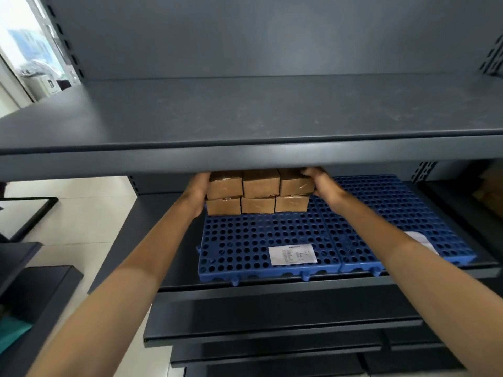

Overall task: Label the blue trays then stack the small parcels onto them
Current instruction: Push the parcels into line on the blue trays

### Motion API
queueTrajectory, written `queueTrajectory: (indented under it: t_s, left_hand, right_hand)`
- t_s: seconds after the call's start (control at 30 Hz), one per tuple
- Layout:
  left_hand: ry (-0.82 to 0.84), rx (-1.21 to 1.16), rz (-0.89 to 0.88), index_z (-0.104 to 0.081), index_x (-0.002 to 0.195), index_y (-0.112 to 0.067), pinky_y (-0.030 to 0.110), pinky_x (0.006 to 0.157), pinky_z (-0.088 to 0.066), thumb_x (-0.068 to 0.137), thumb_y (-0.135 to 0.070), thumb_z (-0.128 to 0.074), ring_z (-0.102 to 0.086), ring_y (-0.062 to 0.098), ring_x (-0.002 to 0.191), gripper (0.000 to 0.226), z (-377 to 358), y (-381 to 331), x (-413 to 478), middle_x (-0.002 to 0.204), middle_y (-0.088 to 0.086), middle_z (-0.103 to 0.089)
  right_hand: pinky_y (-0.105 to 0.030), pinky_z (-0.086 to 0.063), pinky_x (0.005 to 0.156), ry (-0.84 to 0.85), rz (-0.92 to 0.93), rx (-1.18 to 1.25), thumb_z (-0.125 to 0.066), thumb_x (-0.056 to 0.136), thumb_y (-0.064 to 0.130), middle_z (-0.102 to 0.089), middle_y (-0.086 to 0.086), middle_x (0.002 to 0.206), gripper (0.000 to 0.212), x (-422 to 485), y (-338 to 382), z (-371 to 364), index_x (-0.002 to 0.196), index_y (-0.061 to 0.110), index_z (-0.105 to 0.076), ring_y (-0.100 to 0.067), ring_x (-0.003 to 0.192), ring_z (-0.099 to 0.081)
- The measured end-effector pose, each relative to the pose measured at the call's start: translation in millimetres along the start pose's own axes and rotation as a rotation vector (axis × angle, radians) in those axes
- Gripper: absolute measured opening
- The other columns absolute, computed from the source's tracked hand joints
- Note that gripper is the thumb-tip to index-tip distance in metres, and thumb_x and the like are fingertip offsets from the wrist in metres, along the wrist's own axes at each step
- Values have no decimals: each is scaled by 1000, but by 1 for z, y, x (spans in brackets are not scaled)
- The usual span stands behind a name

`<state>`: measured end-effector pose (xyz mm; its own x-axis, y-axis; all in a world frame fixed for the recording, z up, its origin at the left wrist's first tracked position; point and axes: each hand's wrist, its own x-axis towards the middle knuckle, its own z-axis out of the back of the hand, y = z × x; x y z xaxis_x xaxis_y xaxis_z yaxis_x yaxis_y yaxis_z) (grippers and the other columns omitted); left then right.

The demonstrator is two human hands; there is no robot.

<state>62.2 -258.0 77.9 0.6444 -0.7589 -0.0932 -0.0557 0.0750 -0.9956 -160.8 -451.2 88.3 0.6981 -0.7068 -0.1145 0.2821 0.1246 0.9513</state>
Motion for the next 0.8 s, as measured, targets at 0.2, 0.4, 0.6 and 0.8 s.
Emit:
queueTrajectory:
  t_s: [0.2,0.4,0.6,0.8]
  left_hand:
    - [39,-78,42,-61,115,-23,37,80,-52,92,-39,-57,-65,22,102,28,8,1,3,107,4,-71]
    - [54,-95,97,-62,108,-21,40,86,-53,95,-32,-56,-65,22,98,19,10,-5,6,100,5,-71]
    - [85,-131,119,-61,118,-18,41,84,-54,94,-36,-56,-68,24,99,30,10,-1,3,107,9,-71]
    - [94,-251,98,-62,121,-14,42,88,-53,96,-40,-50,-68,26,102,38,10,-4,-3,111,11,-71]
  right_hand:
    - [-28,-39,92,-63,78,45,-48,100,25,-57,10,116,37,-4,-4,-13,137,22,-45,-12,110,-54]
    - [-31,-35,102,-46,76,50,-54,97,34,-51,7,135,49,-6,-3,-16,143,26,-40,-12,120,-49]
    - [-32,-33,106,-15,55,63,-56,96,32,-53,12,127,42,-8,-1,-14,136,28,-45,-14,122,-48]
    - [-42,-26,117,-55,8,232,-67,88,35,-46,3,146,69,-8,-3,-18,148,27,-34,-17,133,-43]
